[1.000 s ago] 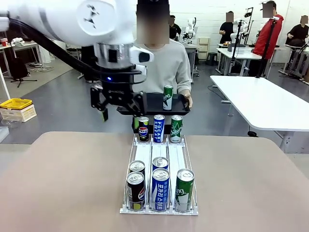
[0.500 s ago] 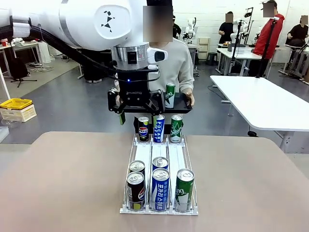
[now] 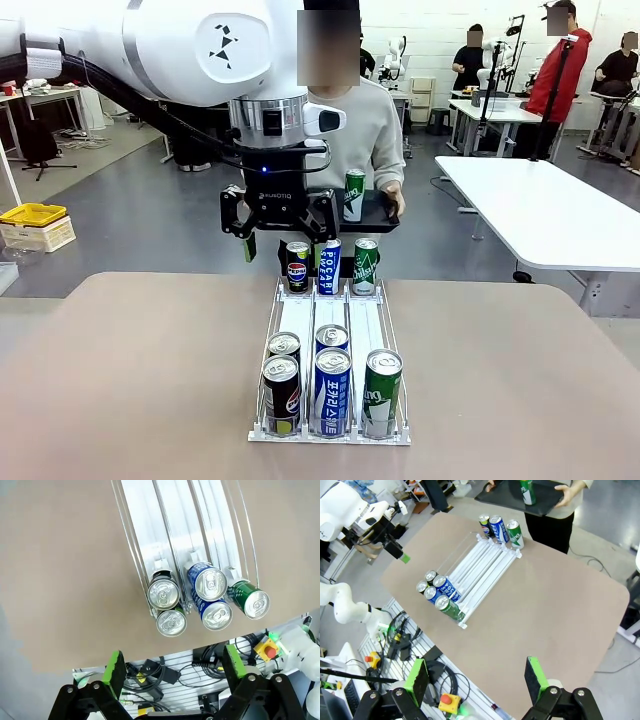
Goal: Retrieve and hand over the desired beverage to the person.
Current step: Pick up another can of the same type that the person held from the Automatic Can Dispenser.
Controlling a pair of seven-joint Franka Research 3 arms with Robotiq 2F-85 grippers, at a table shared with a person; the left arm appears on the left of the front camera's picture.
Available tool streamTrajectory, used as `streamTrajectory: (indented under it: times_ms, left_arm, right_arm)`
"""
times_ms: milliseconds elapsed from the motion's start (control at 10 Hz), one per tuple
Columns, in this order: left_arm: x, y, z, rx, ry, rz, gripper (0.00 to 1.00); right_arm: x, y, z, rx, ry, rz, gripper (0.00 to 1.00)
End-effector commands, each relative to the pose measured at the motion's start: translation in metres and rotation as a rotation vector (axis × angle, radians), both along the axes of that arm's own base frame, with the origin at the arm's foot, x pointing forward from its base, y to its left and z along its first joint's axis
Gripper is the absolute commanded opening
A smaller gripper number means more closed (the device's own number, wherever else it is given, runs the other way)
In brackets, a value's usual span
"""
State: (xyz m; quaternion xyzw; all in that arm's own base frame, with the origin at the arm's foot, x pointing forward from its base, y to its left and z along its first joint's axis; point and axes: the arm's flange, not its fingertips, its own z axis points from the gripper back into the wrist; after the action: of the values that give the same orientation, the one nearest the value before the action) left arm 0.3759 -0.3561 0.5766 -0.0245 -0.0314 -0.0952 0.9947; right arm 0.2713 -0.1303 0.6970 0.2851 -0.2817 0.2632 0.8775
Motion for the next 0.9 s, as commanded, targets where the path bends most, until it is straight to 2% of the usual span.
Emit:
streamTrajectory:
  times_ms: [0, 100, 200, 300, 500, 800]
  left_arm:
    - [-0.003, 0.003, 0.000, 0.016, -0.007, 0.001, 1.00]
    - [0.000, 0.000, 0.000, 0.000, 0.000, 0.000, 1.00]
    - [-0.010, -0.020, -0.009, -0.017, 0.025, 0.040, 1.00]
    - [-0.020, -0.036, -0.015, -0.024, 0.023, 0.113, 1.00]
    - [-0.035, -0.058, -0.031, 0.003, 0.021, 0.176, 1.00]
    - [-0.044, -0.065, -0.062, -0.014, 0.017, 0.181, 1.00]
  right_arm:
    - [0.002, 0.000, 0.000, 0.022, -0.010, 0.020, 1.00]
    - [0.002, 0.000, 0.000, 0.022, -0.010, 0.020, 1.00]
    - [0.002, 0.000, 0.000, 0.022, -0.010, 0.020, 1.00]
    - [0.002, 0.000, 0.000, 0.022, -0.010, 0.020, 1.00]
    - [0.002, 0.000, 0.000, 0.022, -0.010, 0.020, 1.00]
    - [0.002, 0.000, 0.000, 0.022, -0.010, 0.020, 1.00]
